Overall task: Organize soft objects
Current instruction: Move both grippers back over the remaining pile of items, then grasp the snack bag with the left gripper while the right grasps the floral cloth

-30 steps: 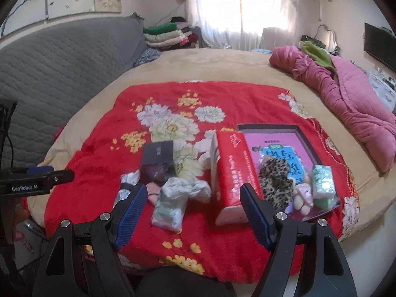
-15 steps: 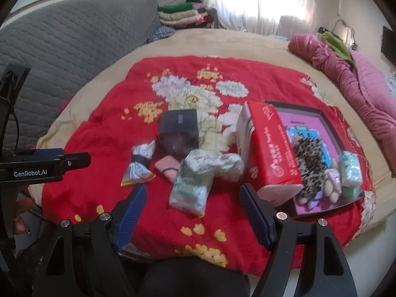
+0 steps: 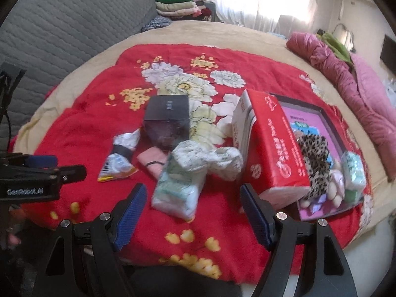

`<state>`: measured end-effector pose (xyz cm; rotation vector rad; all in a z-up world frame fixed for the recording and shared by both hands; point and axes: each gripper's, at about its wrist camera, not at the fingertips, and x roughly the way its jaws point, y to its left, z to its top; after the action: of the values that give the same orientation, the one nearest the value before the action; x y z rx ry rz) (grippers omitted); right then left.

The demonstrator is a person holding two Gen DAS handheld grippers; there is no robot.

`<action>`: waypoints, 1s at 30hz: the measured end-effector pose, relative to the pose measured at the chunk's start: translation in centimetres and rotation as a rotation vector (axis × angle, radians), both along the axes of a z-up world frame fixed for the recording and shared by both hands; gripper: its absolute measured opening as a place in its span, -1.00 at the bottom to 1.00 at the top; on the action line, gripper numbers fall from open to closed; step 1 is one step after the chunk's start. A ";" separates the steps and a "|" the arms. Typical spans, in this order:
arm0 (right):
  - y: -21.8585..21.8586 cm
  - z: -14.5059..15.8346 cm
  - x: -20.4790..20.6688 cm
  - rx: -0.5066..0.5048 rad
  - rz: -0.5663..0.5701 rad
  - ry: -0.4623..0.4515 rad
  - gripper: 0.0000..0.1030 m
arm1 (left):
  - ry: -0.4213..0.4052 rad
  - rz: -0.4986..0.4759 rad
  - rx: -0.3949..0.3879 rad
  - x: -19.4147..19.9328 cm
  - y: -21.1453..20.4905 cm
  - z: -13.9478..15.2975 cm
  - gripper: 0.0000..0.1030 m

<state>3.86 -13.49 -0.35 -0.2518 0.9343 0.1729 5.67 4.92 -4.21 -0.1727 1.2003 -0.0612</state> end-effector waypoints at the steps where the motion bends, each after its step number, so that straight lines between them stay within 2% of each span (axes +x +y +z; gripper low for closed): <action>1: 0.2 -0.2 0.3 -0.033 0.011 -0.014 0.52 | 0.004 0.000 -0.007 0.1 0.0 -0.2 0.49; 6: 1.6 -1.3 1.8 -0.179 0.087 -0.040 0.52 | 0.012 0.008 -0.057 1.1 0.0 -1.1 0.49; 11: 2.6 -3.0 3.6 -0.308 0.139 -0.057 0.51 | 0.022 0.008 -0.065 2.3 -0.3 -2.0 0.49; 19: 2.7 -5.0 6.3 -0.349 0.160 -0.021 0.49 | 0.042 0.010 -0.088 3.9 -0.3 -3.2 0.49; 24: 2.3 -5.7 7.7 -0.322 0.150 0.000 0.00 | 0.064 0.039 -0.119 5.5 -0.1 -4.3 0.49; 29: 1.4 -6.0 8.8 -0.274 0.113 0.011 -0.60 | 0.097 0.060 -0.128 7.0 -0.2 -5.7 0.49; 30: 1.3 -5.9 8.8 -0.264 0.103 0.006 -0.65 | 0.108 0.065 -0.136 7.3 -0.2 -6.0 0.49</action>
<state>12.61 -12.24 -6.23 -0.5440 0.9499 0.1453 12.94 4.74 -10.23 -0.3378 1.2982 -0.0771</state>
